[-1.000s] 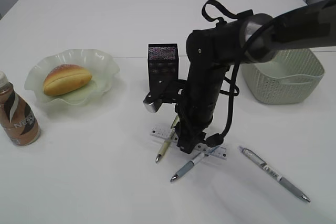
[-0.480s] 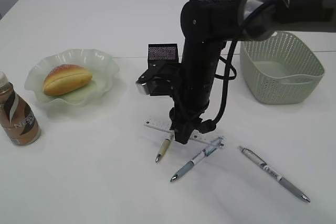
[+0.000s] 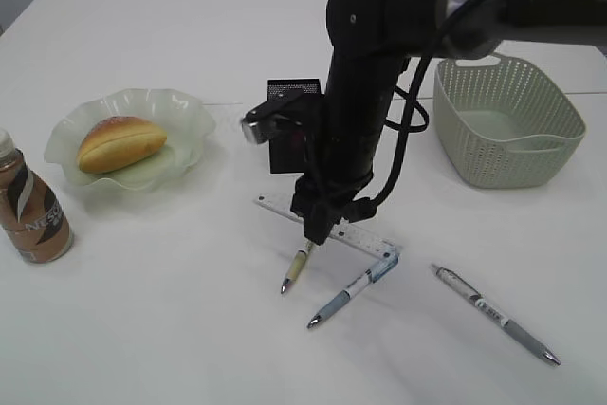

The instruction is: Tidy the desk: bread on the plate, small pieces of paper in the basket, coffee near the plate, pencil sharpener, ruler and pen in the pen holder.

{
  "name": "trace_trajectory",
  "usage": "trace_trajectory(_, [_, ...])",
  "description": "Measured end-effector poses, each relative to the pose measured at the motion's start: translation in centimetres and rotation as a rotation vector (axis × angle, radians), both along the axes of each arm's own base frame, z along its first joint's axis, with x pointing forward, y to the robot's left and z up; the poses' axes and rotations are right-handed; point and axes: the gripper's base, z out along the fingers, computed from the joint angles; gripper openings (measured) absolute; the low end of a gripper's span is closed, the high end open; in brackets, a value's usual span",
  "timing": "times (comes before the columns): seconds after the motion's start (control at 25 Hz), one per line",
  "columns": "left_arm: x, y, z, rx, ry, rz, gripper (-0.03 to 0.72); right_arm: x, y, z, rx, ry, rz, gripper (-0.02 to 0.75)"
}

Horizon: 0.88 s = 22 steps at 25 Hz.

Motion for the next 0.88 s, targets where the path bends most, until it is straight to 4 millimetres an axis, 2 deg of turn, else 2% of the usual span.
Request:
trace_trajectory(0.36, [0.0,-0.2,0.0,-0.019,0.003,-0.005,0.497,0.2,0.6,4.2,0.144,-0.120,-0.194,0.291])
trace_trajectory(0.68, [0.0,-0.2,0.0,-0.021,0.003,-0.005,0.497,-0.5,-0.6,5.4,0.255,-0.332,-0.378,0.291])
trace_trajectory(0.88, [0.0,-0.2,0.0,-0.021,0.003,-0.005,0.497,-1.3,-1.7,5.9,0.393,-0.565,-0.445,0.291])
